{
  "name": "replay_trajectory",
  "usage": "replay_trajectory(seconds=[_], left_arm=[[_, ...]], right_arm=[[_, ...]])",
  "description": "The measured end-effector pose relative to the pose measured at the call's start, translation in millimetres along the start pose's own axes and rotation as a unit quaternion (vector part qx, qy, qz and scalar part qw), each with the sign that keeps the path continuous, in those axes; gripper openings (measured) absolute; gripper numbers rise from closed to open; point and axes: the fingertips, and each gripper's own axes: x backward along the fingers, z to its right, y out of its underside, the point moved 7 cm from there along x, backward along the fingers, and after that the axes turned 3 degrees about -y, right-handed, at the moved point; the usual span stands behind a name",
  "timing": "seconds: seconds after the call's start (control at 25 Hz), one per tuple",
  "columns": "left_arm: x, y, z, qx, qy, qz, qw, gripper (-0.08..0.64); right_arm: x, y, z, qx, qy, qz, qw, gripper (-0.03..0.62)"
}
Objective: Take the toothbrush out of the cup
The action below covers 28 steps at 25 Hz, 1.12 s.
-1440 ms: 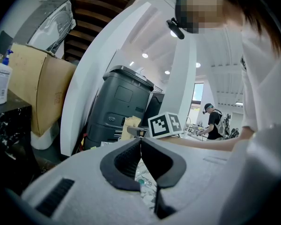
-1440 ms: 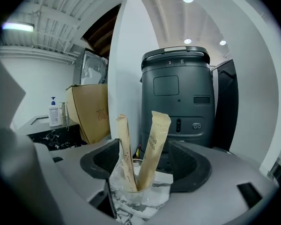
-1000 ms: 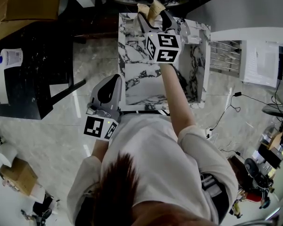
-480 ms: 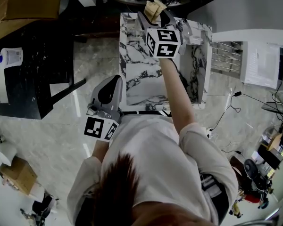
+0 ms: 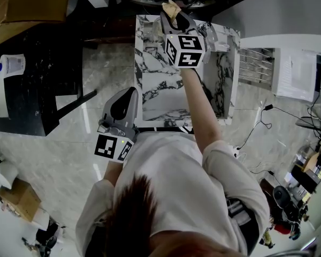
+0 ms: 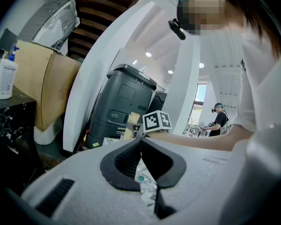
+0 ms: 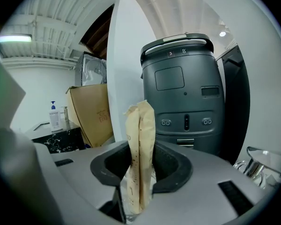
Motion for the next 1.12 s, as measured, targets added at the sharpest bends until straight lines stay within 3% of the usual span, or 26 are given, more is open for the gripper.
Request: replay_trajectory(seconds=[1.12], left_arm=[[15,-1,4,-0.002,-0.006,0.009,0.9999,0.015]], right_arm=[[6,2,-1,-0.017,0.006,0.009,1.000,0.103]])
